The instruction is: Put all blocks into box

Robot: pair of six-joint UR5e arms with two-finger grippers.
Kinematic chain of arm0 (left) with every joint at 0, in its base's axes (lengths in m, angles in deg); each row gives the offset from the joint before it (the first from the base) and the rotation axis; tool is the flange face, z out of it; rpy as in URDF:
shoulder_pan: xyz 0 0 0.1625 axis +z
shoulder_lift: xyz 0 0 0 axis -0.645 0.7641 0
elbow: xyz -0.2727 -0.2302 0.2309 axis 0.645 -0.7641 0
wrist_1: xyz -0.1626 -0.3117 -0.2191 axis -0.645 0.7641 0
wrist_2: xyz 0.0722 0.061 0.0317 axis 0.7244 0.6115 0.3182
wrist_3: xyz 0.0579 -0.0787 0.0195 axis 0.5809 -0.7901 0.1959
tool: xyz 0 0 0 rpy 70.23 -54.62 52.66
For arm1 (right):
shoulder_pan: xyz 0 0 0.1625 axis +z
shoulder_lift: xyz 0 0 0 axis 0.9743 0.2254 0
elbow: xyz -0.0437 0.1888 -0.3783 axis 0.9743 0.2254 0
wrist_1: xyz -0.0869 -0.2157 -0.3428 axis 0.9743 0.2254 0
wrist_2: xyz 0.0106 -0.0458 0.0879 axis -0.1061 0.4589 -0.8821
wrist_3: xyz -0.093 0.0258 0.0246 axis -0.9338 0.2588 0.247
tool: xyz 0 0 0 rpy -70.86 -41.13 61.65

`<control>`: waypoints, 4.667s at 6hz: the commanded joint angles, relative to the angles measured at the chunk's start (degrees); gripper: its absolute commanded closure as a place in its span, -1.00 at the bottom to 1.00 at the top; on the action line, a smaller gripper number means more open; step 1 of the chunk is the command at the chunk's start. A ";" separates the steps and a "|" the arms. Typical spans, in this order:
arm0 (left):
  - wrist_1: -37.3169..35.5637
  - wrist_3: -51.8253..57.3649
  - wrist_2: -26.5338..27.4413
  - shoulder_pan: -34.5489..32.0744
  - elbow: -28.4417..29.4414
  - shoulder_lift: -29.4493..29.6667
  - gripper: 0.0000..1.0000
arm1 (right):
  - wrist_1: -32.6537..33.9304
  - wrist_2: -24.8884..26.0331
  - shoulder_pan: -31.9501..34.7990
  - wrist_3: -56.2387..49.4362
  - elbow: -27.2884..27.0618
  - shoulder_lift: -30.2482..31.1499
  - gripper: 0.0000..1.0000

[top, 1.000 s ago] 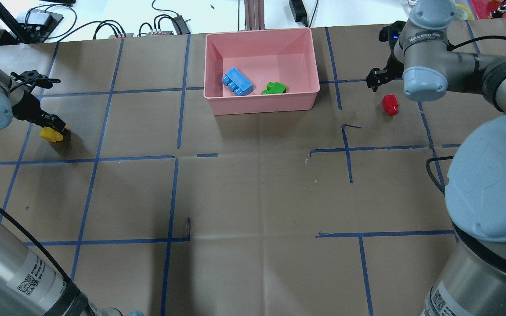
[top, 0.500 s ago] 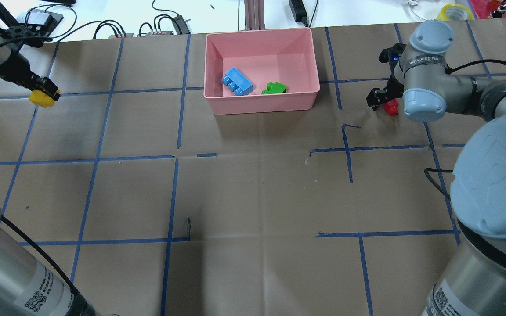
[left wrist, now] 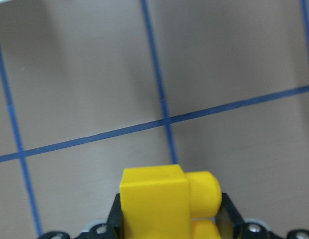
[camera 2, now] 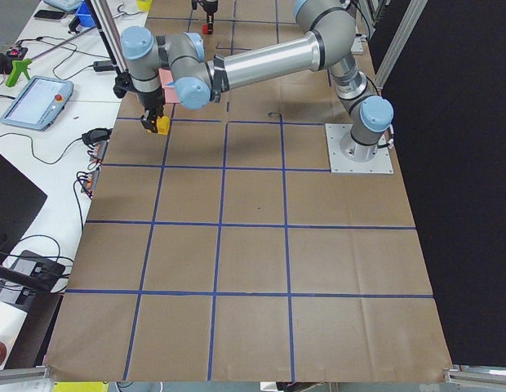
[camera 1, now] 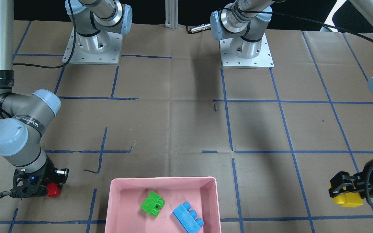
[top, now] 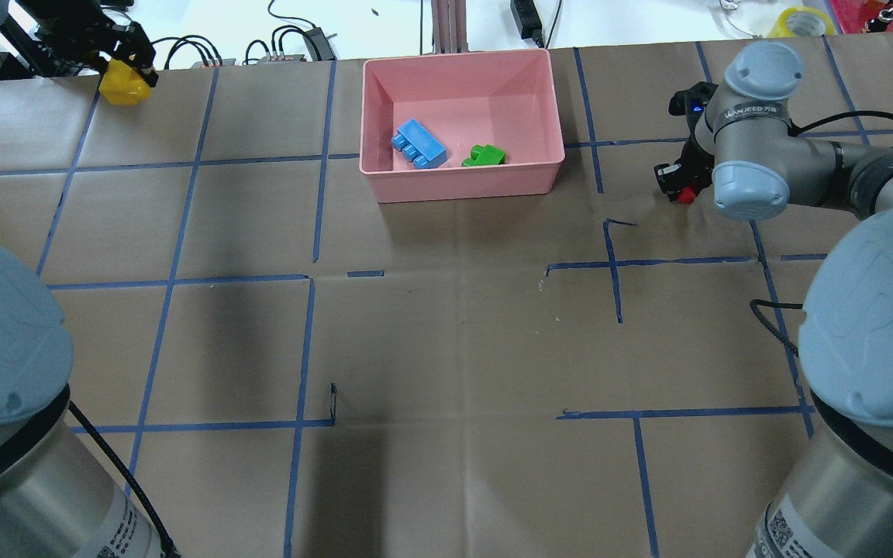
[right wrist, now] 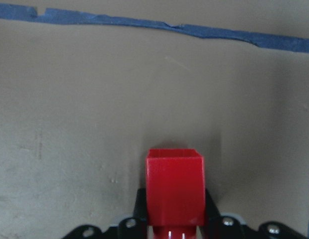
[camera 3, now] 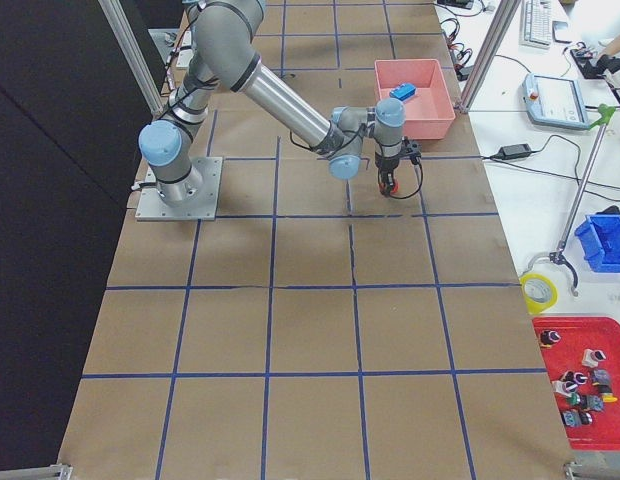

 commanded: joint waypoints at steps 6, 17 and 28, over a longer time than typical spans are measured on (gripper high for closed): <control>-12.97 -41.26 -0.26 -23.85 7.69 15.16 0.36 | -11.30 -2.77 0.23 -0.46 2.08 15.04 0.89; 3.44 -15.86 2.13 -11.47 -24.36 -25.39 -0.98 | -14.96 -15.69 21.05 37.58 24.90 1.66 0.84; 6.52 -16.04 6.09 -14.55 -25.10 -28.95 -0.98 | -12.16 -11.67 22.21 34.10 29.60 -0.26 -0.99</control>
